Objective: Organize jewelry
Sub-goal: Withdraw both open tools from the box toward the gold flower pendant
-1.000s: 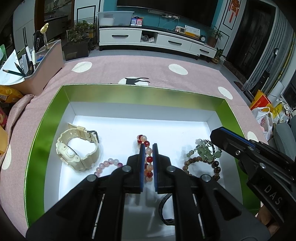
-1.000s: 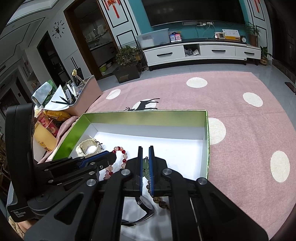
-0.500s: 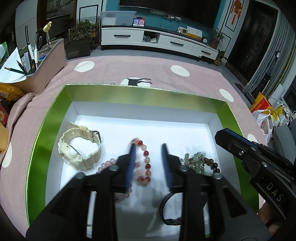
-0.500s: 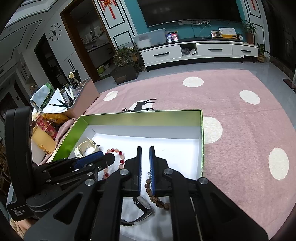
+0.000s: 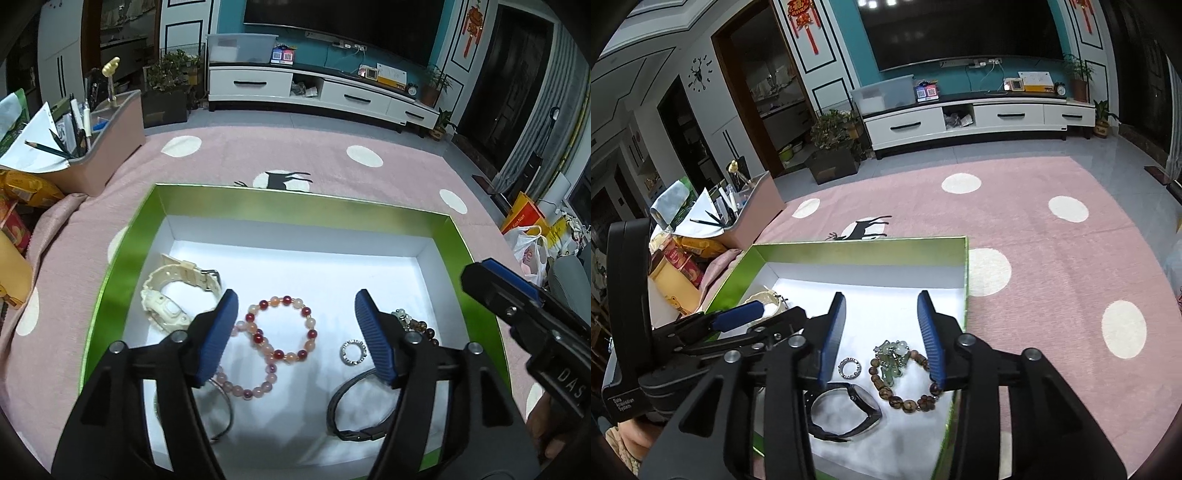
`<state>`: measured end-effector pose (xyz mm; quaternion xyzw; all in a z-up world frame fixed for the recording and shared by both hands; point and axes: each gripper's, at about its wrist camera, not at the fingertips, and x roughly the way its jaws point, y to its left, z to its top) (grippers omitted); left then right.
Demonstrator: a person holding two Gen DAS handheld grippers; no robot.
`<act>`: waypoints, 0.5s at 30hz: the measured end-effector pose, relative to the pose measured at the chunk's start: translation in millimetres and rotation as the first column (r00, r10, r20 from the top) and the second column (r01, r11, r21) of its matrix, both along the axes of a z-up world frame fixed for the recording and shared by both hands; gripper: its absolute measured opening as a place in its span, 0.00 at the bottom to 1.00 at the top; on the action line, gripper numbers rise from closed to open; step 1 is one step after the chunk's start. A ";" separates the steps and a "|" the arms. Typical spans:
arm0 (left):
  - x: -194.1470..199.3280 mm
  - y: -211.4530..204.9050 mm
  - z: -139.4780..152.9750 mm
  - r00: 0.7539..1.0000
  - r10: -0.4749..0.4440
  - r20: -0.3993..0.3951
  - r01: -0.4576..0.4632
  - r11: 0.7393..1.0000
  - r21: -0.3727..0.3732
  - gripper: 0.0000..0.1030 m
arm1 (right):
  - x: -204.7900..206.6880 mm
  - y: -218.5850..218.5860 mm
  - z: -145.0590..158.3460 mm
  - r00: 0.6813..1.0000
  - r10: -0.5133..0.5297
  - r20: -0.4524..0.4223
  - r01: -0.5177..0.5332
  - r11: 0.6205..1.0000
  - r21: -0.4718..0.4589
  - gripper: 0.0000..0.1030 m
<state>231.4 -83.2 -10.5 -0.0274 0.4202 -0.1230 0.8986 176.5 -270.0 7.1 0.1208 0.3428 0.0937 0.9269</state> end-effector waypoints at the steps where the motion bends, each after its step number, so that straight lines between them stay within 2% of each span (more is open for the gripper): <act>1: -0.8 0.2 0.8 1.000 0.001 0.002 -0.001 1.000 0.002 0.70 | -2.1 -1.3 1.7 1.000 -0.003 0.006 0.003 1.000 0.001 0.44; 3: -3.1 0.9 2.9 1.000 0.008 0.009 -0.008 1.000 0.017 0.73 | -5.5 -1.3 4.3 1.000 -0.005 0.015 0.005 1.000 -0.003 0.50; 9: -11.7 3.6 10.7 0.999 0.017 0.037 -0.018 0.999 0.044 0.80 | -16.1 2.1 11.7 0.999 -0.011 0.047 0.013 0.999 -0.038 0.59; 15: -20.6 2.8 14.2 0.999 0.006 0.053 -0.010 0.996 0.083 0.88 | -28.4 1.0 16.0 0.997 -0.027 0.069 0.031 0.998 -0.057 0.66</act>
